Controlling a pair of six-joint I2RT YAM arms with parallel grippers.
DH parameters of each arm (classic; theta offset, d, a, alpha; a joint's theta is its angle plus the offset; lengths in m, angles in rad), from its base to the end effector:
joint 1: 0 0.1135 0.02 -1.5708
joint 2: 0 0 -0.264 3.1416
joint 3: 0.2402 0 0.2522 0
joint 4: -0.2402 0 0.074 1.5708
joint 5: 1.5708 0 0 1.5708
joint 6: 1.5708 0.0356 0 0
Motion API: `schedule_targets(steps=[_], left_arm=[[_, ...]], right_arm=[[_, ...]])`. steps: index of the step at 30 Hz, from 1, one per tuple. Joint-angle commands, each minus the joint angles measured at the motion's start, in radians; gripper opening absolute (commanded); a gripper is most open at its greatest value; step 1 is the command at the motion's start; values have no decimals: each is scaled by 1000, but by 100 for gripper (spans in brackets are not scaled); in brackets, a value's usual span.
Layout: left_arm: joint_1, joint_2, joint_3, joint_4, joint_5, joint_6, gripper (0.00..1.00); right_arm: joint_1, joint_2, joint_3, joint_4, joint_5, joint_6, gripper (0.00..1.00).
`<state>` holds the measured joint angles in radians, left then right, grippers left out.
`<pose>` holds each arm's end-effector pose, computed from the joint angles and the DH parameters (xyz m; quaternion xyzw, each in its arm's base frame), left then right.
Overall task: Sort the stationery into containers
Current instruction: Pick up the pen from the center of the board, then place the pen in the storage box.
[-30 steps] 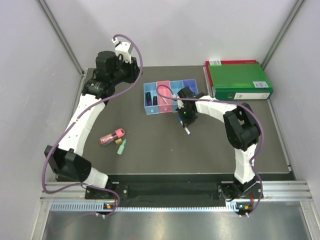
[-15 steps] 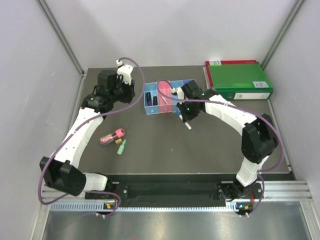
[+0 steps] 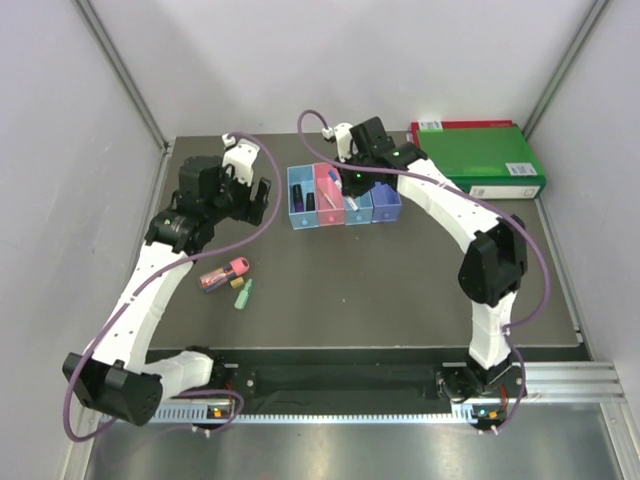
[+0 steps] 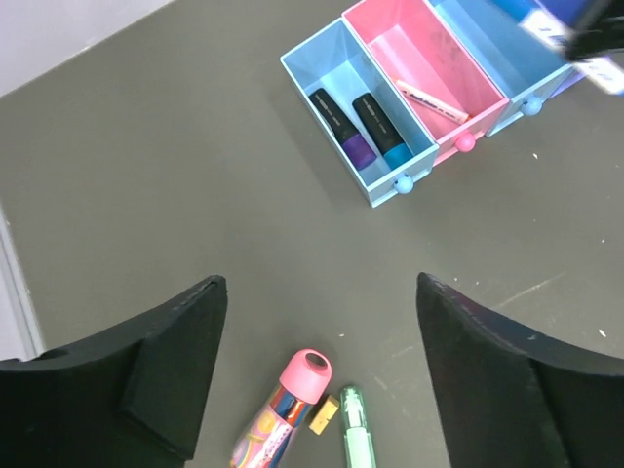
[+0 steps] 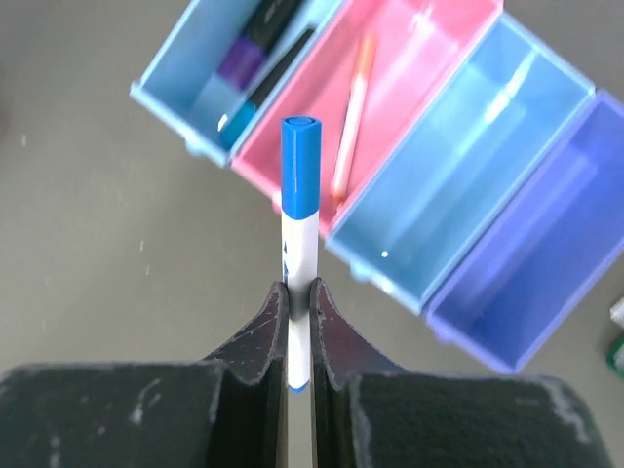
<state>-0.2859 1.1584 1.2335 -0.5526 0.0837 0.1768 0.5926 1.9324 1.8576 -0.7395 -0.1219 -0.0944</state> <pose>0.2401 -0.0737 0.3833 0.2169 0.8258 -0.0640 0.5167 0.3602 0.2478 0.3224 -0.3336 0.8658 0.1457 0.3433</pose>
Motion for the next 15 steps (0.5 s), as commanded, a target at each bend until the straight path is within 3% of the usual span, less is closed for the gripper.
schedule_targets(steps=[1,2,15], left_arm=[[5,-54,-5,-1,-6,39,91],[4,-63,-5,-4,-6,39,99],[4,-144,-57,-41,8,61,99]], right_arm=[[-8,135,124,45,2,-4,0],[-8,151,153,49,4,-4,0],[-20,310,298,100,1,5,0]])
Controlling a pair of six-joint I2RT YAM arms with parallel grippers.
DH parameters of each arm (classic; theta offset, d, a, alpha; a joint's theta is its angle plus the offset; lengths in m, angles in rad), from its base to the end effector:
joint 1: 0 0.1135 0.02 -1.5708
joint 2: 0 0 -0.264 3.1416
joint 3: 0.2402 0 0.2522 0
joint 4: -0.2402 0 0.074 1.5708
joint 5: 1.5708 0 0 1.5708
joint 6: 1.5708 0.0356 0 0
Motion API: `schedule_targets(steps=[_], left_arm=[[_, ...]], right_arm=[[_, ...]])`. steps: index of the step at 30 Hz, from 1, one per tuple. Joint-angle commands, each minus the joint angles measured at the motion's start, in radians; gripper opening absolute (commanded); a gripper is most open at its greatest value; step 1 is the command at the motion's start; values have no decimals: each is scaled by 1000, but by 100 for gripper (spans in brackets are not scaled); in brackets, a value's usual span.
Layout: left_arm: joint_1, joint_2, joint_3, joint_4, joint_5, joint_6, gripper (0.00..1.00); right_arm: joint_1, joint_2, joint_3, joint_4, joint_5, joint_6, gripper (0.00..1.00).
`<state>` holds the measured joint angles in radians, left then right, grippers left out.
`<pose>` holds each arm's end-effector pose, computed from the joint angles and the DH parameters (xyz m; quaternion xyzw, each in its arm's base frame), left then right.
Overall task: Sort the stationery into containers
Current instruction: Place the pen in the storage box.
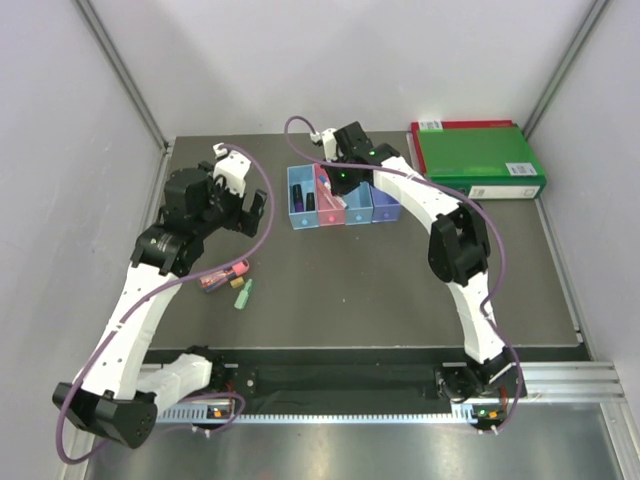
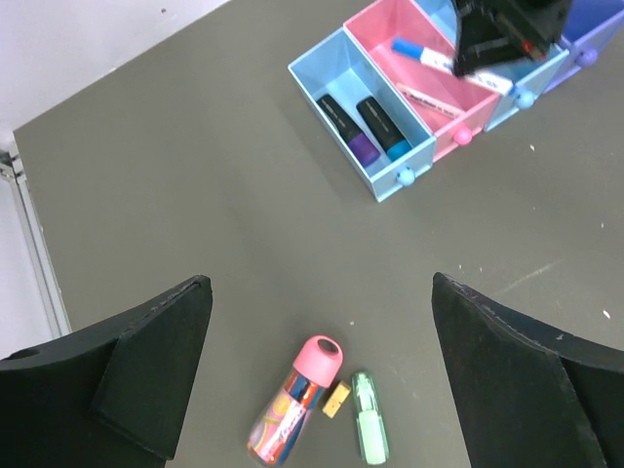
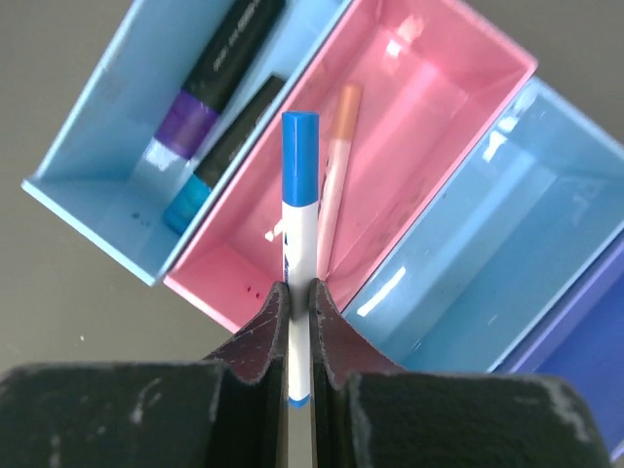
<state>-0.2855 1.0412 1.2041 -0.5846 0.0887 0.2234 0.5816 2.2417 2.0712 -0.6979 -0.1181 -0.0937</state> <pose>0.2088 -0.0646 0.3955 0.2344 0.8055 -0.0541 0.5415 0.4208 0.2817 0.2544 -0.3297 0.8777 0.1367 0.3199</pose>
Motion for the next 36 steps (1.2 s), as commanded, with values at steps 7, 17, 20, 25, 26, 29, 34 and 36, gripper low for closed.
schedule_targets(steps=[7,17,20,25,26,29,34,36], left_arm=[[3,-29,-43,6,-1,10,99],[3,-27,-54,2,-6,2,99],[3,-32,-64,3,-3,-4,99],[3,-35,-78,0,-1,-7,99],[3,-35,-81,2,0,-6,99],[5,-33,-84,3,5,-12,99],[3,-29,-84,9,5,-16,99],[3,-29,-86,11,5,-16,99]], right_arm=[[-25,24,105,81,3,14,0],[-25,91,156,109,5,28,0],[-25,110,173,116,5,32,0],[-25,133,181,121,6,34,0],[-25,133,181,123,5,35,0],[-23,141,181,123,5,37,0],[-23,153,185,129,3,40,0],[-20,160,188,129,1,40,0]])
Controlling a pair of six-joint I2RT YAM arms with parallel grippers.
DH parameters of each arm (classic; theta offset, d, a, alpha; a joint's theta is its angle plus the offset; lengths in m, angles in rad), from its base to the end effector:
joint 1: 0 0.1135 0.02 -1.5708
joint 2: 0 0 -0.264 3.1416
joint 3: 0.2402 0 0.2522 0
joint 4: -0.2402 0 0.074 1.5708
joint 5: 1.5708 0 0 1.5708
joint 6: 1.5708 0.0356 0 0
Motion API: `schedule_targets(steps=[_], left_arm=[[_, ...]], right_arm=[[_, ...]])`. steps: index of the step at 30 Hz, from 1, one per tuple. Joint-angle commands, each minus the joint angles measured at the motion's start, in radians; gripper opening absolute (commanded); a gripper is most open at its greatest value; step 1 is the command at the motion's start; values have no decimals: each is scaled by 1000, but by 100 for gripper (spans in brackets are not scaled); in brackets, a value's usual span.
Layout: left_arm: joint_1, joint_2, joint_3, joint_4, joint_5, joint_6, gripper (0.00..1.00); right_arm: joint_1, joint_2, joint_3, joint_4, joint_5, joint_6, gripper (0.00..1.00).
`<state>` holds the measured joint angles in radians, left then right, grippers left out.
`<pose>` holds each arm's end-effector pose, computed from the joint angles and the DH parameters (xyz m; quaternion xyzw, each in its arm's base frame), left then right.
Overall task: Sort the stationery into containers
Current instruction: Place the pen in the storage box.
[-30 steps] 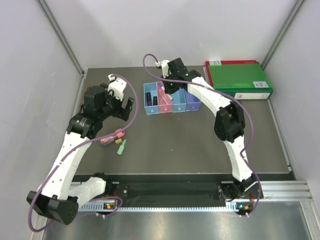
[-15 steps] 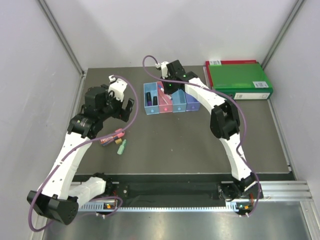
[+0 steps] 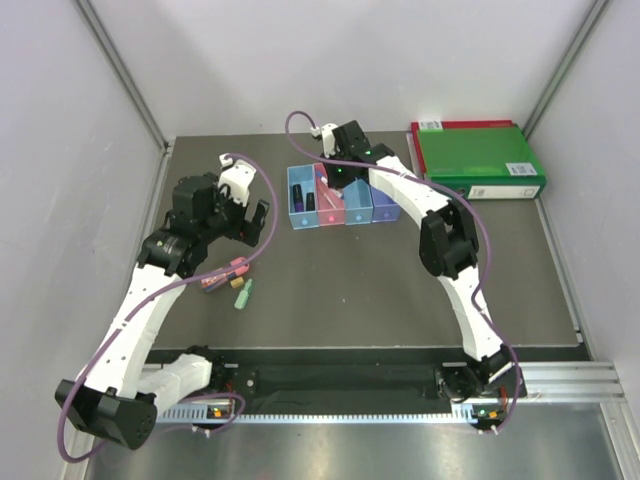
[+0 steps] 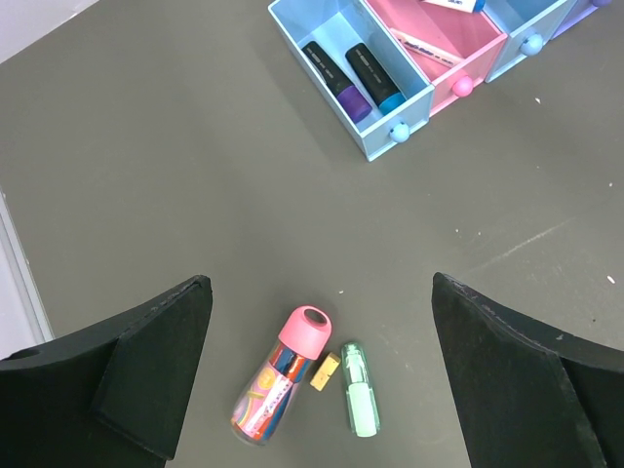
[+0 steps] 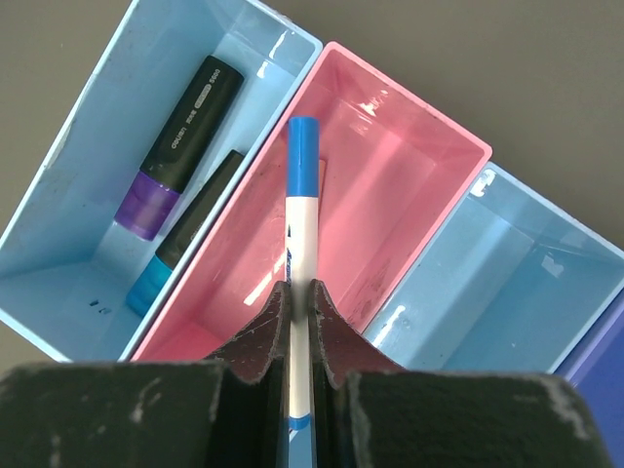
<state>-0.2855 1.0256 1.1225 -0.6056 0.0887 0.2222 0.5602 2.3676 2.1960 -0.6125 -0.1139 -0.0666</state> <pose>0.2070 -0.0641 0.3693 0.2381 0.8282 -0.0542 0.5045 0.4535 0.2892 0.2381 -0.3050 0.8705 0.1445 0.3582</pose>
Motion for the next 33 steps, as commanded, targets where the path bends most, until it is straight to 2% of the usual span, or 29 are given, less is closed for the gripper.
schedule_targets(steps=[1,7,10,11,15,20,33], left_arm=[[3,-13,-4,32,5,-15,99],[3,-15,-9,30,6,-15,99],[3,-18,-18,33,8,-18,99],[3,-16,-21,35,6,-18,99],[3,-15,-27,41,14,-20,99],[3,-5,-24,55,31,-32,99],[3,-10,-36,73,48,-50,99]], right_arm=[[1,38,67,45,-1,13,0],[10,58,77,46,-1,13,3],[20,65,87,48,-1,11,14],[21,65,87,46,-3,10,21],[26,52,85,40,0,4,32],[23,-1,64,43,46,-13,35],[-26,-165,-74,36,109,-22,31]])
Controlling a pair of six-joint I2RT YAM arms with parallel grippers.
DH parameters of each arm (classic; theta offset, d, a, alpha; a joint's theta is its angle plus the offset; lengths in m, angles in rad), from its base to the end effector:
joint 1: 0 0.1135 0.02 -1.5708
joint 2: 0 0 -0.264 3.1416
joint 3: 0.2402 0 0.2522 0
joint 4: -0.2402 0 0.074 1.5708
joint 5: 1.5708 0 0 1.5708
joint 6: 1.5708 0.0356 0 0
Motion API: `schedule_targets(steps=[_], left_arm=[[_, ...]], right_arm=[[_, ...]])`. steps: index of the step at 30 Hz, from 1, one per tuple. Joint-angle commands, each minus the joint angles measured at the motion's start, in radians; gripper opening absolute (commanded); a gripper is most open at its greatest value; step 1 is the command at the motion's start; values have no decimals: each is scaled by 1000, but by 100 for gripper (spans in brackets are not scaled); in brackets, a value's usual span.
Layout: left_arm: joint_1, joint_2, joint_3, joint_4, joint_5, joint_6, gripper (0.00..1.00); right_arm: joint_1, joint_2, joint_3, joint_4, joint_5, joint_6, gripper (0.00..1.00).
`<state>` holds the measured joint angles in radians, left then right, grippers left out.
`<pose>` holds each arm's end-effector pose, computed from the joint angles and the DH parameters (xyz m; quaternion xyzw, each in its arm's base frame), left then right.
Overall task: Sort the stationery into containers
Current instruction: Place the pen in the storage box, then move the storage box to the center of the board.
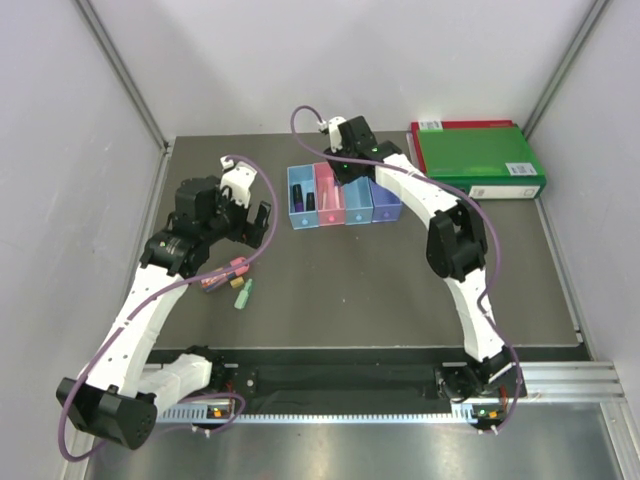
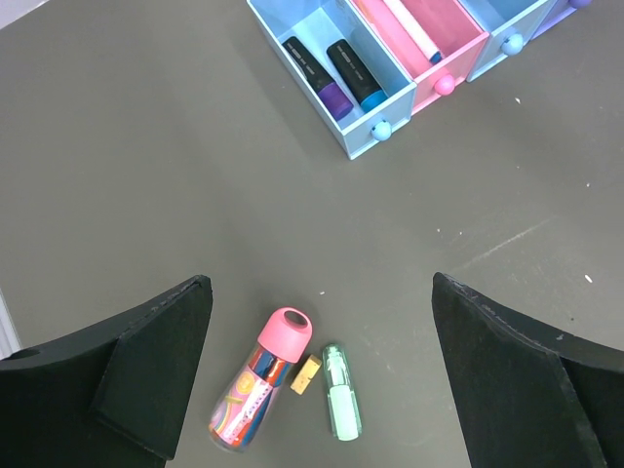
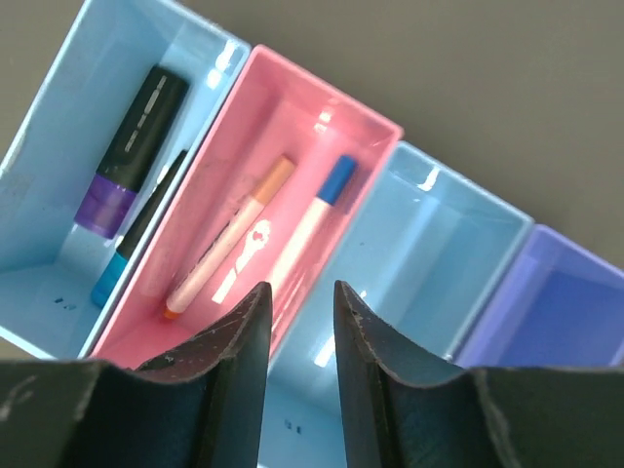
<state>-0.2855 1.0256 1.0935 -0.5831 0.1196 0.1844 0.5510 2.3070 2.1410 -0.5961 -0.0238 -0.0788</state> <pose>0.2085 -0.0656 0.3618 0.2300 0.8317 -0.0770 0.4995 0.4495 0.2772 0.2522 -0.2892 0.8726 0.1027 0.3799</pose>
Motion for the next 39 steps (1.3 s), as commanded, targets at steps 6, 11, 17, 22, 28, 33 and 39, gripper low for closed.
schedule_targets(steps=[6,11,17,22,28,33,39], left_arm=[[3,-7,-6,55,15,-8,99],[2,-5,-4,55,12,-5,99],[3,-2,-15,62,6,3,99],[2,5,-27,74,8,1,99],[2,13,-27,78,5,1,99],[2,7,-41,78,2,10,99],[3,-2,-60,78,-9,27,99]], right_arm=[[-25,-100,-69,9,19,-21,27],[-23,-75,-72,5,18,-24,27],[-23,-55,-61,-1,-1,-24,27],[-23,-40,-59,-2,-18,-24,37],[-22,-11,-52,-7,-45,-22,48],[-22,17,-47,-7,-53,-26,45],[-17,42,-52,-10,-54,7,25]])
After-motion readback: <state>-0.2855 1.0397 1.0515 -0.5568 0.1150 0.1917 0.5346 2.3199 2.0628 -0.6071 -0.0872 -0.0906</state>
